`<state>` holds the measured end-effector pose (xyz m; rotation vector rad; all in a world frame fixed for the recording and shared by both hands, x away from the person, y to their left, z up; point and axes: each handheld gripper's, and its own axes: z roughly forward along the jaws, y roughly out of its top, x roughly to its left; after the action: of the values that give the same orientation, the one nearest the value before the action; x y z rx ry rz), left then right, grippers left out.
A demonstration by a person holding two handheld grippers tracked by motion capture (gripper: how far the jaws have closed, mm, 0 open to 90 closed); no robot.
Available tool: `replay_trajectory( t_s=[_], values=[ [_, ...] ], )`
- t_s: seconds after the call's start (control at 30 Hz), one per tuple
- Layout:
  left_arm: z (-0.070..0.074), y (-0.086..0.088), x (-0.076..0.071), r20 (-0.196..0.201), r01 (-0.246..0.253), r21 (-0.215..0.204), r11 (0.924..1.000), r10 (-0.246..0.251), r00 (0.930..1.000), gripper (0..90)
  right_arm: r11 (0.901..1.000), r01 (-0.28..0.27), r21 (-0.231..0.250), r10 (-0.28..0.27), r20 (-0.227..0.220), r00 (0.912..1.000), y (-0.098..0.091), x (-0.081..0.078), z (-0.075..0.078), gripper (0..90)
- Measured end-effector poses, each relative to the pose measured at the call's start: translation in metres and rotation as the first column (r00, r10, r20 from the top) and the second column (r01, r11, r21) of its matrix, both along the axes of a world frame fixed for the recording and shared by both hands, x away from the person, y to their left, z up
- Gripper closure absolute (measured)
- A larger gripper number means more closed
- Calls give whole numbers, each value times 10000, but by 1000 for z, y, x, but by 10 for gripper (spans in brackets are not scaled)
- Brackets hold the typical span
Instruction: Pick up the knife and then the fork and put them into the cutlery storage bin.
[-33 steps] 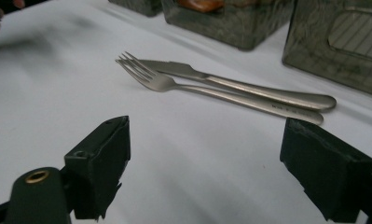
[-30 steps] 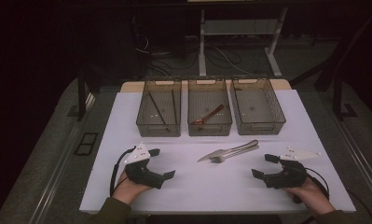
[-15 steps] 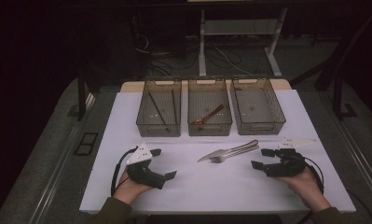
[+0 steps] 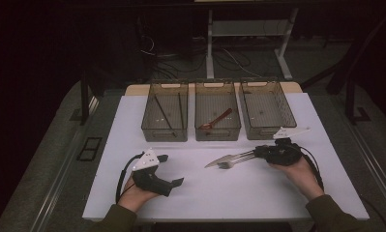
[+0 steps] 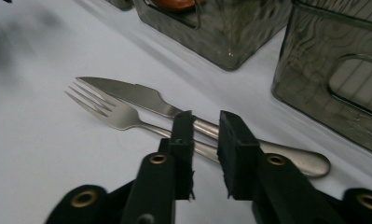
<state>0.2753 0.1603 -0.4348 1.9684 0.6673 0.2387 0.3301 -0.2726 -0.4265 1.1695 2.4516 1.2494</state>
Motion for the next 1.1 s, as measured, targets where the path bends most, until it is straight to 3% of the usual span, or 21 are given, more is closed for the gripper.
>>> replay_trajectory(
  t_s=[0.2, 0.63, 1.1],
  values=[
    [0, -1, 0, -20, 8, 2, 10000, -8, 10000, 0, 9992, -240, -306, 236, -147, 9996, 9, 13, -10, 886],
    [0, 0, 0, -21, 23, -32, 10000, -23, 10000, 0, 9962, -467, -737, 450, -239, 9987, 19, 18, -20, 889],
    [0, -1, 0, -44, 38, -29, 10000, -38, 10000, 0, 9891, -487, -1390, 527, 253, 9983, 24, 16, -22, 891]
  ],
)
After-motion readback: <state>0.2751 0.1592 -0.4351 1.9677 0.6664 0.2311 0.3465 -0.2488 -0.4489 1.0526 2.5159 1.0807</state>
